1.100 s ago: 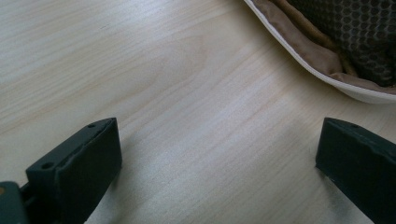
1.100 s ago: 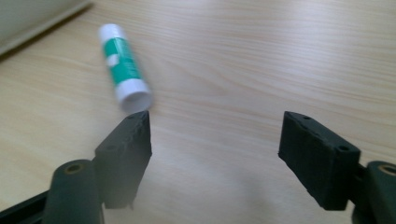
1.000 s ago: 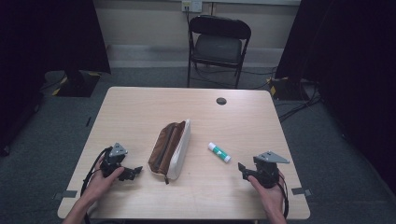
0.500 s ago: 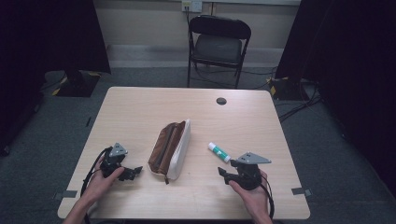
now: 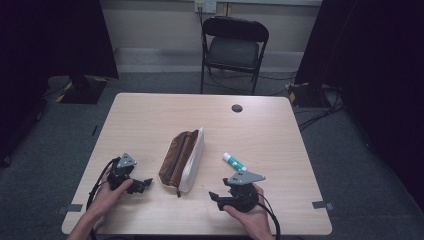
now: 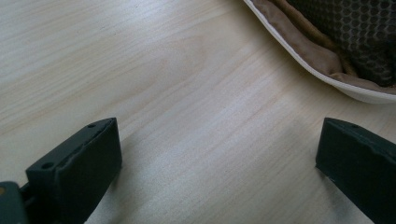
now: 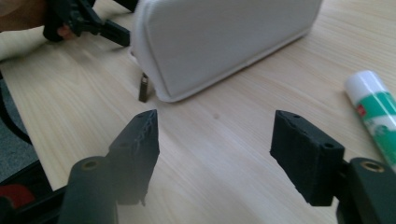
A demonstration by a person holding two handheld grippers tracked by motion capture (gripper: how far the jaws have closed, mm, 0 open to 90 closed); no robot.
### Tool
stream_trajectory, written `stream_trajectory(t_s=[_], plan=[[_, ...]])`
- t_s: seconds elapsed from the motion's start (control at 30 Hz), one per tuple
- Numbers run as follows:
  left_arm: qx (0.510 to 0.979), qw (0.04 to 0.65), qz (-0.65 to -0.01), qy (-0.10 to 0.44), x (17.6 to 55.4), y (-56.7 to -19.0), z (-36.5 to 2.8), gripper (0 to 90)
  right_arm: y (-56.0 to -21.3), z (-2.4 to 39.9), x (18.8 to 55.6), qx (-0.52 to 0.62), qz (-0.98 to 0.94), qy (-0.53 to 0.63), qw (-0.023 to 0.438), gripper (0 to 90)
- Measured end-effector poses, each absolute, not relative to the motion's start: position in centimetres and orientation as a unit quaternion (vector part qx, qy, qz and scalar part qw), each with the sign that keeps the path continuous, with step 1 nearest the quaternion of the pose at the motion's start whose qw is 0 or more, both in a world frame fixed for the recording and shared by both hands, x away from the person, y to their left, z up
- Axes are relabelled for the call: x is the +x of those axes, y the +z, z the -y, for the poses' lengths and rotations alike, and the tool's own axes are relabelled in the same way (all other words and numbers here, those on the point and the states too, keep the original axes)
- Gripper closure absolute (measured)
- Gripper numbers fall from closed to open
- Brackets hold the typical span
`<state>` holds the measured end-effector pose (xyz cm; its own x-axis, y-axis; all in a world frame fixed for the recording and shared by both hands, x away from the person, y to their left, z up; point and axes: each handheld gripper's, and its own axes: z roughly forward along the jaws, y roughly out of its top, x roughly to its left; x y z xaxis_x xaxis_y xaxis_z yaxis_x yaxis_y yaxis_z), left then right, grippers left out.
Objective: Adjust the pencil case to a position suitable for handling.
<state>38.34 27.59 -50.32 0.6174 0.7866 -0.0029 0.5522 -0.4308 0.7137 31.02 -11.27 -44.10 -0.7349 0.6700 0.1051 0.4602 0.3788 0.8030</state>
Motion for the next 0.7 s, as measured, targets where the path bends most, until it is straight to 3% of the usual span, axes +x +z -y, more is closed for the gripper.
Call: stream_trajectory(t_s=[0.7], plan=[[0.828,0.350,-0.405,0.168,38.2,-50.3,-27.6,0.0,-44.6,4.6,31.3,0.301,-0.842,0.440,0.078,18.9]])
